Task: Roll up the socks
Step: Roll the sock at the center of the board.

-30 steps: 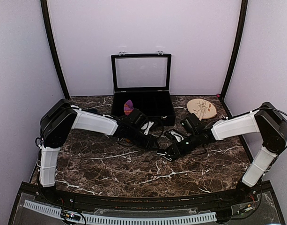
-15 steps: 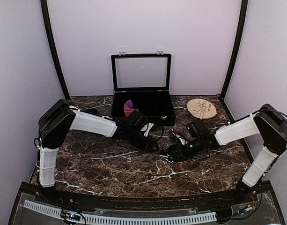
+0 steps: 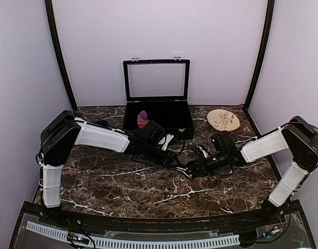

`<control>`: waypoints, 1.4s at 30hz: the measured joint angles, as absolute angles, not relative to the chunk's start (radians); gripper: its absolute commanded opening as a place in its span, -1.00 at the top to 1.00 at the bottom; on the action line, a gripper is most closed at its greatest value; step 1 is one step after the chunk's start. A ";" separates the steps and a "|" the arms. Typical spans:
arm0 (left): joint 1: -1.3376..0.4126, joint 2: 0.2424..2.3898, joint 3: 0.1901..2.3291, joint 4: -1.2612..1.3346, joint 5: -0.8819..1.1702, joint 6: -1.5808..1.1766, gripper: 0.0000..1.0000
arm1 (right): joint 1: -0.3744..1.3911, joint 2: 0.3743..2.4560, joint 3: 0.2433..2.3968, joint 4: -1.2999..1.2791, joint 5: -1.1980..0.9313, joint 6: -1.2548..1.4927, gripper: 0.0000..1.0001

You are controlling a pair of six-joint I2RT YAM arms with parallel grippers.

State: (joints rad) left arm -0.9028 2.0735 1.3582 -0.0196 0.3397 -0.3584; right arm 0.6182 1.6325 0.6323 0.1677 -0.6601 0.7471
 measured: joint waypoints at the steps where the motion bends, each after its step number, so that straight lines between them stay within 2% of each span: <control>1: -0.907 2.073 1.358 -0.017 0.339 -0.354 -0.05 | 0.616 1.633 0.627 0.177 -0.663 0.755 1.00; 25: -0.954 2.087 1.448 -0.020 0.305 -0.269 -0.05 | 0.562 1.653 0.556 0.303 -0.740 0.878 1.00; 35: -0.968 2.096 1.459 -0.054 0.289 -0.215 0.19 | 0.550 1.663 0.550 0.322 -0.761 0.892 1.00; 42: -0.990 2.094 1.450 -0.061 0.248 -0.114 0.06 | 0.550 1.668 0.550 0.323 -0.767 0.892 1.00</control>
State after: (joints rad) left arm -0.9897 2.0941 1.4498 -0.0612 0.2478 -0.1139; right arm 0.5495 1.6680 0.5495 0.3225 -0.7666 0.8917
